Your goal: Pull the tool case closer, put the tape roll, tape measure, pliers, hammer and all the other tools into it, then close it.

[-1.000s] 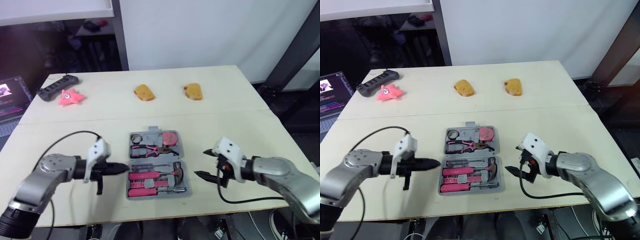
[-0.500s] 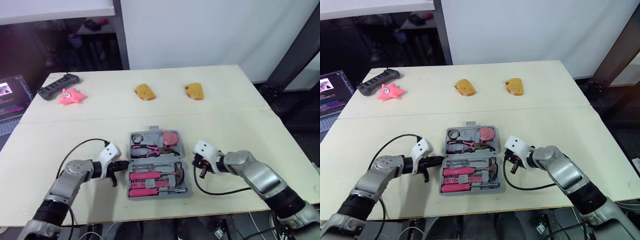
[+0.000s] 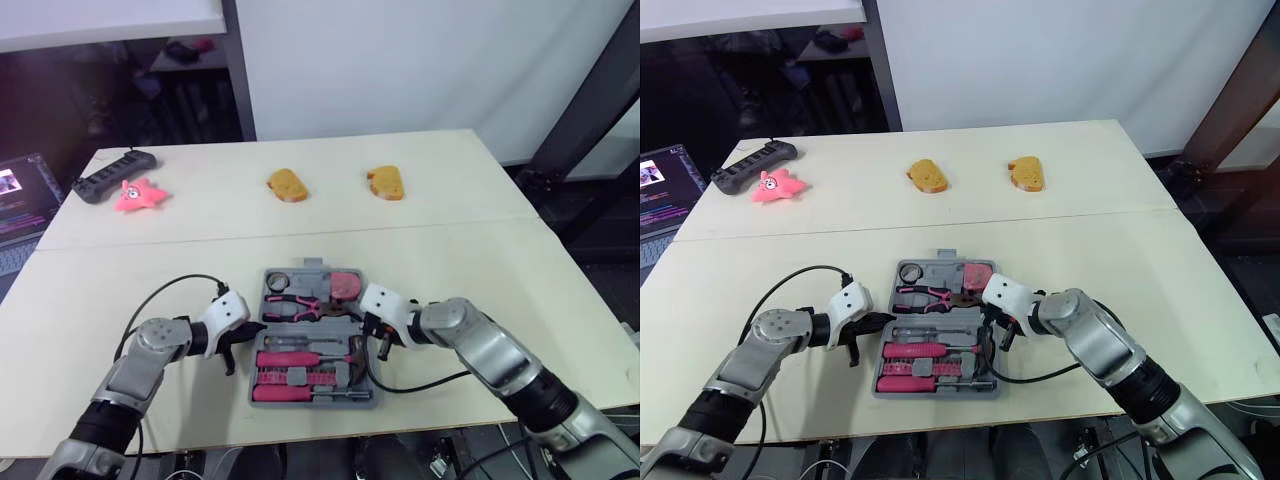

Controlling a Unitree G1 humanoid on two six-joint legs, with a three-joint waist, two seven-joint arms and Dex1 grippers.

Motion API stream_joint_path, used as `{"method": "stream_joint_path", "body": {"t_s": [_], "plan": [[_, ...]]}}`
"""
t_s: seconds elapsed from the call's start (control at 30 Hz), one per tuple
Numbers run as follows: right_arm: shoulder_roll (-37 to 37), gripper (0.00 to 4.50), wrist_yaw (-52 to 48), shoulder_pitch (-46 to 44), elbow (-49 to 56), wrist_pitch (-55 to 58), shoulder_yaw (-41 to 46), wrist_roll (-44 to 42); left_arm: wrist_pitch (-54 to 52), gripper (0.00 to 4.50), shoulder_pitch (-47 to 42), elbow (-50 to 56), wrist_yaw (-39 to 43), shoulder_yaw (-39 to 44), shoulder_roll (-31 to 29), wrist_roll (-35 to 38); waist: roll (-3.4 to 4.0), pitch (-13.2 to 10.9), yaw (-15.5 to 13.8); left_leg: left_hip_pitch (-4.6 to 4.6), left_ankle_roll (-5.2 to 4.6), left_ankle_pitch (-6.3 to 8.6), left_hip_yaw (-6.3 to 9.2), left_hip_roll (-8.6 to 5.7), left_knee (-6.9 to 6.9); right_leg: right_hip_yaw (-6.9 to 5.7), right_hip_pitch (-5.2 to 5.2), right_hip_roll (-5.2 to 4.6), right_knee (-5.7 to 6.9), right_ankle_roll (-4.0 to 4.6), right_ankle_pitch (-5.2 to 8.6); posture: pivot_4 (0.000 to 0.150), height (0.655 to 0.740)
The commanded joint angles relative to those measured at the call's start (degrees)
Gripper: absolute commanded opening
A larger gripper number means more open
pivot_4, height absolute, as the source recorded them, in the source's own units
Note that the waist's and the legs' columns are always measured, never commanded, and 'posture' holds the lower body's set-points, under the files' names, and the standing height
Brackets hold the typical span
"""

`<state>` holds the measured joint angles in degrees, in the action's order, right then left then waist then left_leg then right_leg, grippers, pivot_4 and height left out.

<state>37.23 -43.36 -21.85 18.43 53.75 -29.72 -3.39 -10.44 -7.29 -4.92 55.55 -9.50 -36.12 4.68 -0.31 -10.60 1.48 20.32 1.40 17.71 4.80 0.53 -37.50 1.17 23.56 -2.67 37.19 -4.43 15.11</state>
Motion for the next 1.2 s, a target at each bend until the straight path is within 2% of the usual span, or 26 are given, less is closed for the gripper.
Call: {"method": "stream_joint_path", "body": {"t_s": [0.03, 0.2, 0.43, 0.73, 1.2], "plan": [[-2.0, 0.02, -1.6, 1.8, 9.0, 0.6, -3.3, -2.5, -2.2, 0.00, 6.1, 3.6, 2.3, -1.8, -1.2, 1.1, 0.00, 0.0, 0.3, -0.03, 0.01, 0.00, 0.00, 0.00, 0.12, 0.00, 0.03, 0.00, -0.02, 0.01, 0.01, 0.150, 0.7400], [-2.6, 0.02, -0.2, 4.8, 12.5, 3.7, -3.6, -2.5, -3.2, 0.00, 13.3, 7.5, 1.6, -0.7, -2.8, 1.8, 0.12, 0.1, 1.1, -0.06, 0.02, -0.01, 0.01, 0.04, 0.34, 0.01, 0.11, 0.02, -0.02, 0.08, 0.06, 0.150, 0.7400], [-2.8, 0.02, 0.8, 5.5, 12.7, 4.7, -2.9, -2.0, -5.2, 0.00, 17.2, 10.8, 0.2, 0.5, -2.9, 2.3, 0.23, 0.4, 1.0, -0.20, 0.03, -0.02, -0.03, 0.04, 0.33, 0.01, -0.02, 0.02, -0.03, 0.09, 0.07, 0.150, 0.7400], [-4.6, 0.02, 2.7, 1.4, 7.4, 1.6, -1.6, -0.1, -6.8, 0.00, 13.6, 9.5, -1.7, 1.6, -0.6, 2.8, 0.27, 0.4, 0.9, -0.32, 0.11, -0.07, -0.02, 0.02, 0.32, 0.01, -0.13, 0.04, -0.02, 0.10, 0.06, 0.150, 0.7400], [-3.4, 0.02, 2.2, 2.2, 7.0, 1.5, -1.4, 0.1, -5.3, 0.00, 7.2, 4.1, -1.2, 0.8, 1.4, 1.6, 0.34, 0.4, -0.6, -0.28, 0.15, -0.09, 0.04, -0.04, 0.29, -0.03, -0.14, 0.00, -0.02, 0.11, 0.05, 0.150, 0.7400]]}}
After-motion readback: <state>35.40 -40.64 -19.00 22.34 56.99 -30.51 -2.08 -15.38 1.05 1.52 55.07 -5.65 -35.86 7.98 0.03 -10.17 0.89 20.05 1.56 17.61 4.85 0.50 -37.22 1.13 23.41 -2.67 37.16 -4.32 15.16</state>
